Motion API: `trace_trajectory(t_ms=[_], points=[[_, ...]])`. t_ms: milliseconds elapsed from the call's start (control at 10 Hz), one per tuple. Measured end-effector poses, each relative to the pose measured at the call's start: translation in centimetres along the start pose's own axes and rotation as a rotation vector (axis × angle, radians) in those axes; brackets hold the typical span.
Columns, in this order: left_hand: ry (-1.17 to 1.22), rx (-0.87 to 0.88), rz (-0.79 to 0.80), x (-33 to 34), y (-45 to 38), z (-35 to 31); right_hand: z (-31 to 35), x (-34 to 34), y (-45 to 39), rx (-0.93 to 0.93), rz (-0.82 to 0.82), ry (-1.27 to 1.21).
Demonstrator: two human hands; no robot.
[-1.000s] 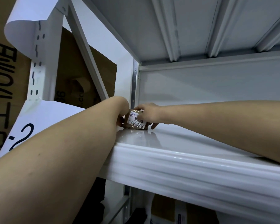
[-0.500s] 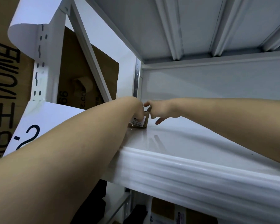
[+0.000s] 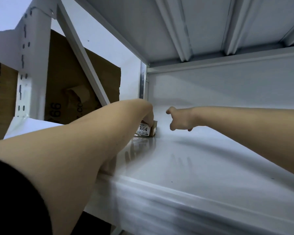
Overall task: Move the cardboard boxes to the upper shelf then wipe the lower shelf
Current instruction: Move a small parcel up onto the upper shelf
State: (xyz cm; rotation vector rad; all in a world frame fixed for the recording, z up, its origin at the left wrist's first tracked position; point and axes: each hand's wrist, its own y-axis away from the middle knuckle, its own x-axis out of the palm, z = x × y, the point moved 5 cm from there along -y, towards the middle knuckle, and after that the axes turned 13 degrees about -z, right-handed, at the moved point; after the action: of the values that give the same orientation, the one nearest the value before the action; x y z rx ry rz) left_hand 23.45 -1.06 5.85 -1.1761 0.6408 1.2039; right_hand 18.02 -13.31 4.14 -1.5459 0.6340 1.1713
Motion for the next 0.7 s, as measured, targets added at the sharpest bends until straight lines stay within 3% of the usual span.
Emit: trace_trajectory(t_ms=[300, 500, 700], points=[[-0.009, -0.021, -0.057, 4.3, -4.6, -0.7, -0.2, 2.9, -0.1, -0.062, -0.011, 0.0], [0.144, -0.092, -0.058, 4.9, -4.8, -0.6, 0.0, 4.0, 0.4, -0.077, 0.02, 0.03], [0.218, 0.039, -0.145, 4.5, -4.8, -2.4, -0.2, 4.4, 0.6, -0.049, 0.086, -0.015]])
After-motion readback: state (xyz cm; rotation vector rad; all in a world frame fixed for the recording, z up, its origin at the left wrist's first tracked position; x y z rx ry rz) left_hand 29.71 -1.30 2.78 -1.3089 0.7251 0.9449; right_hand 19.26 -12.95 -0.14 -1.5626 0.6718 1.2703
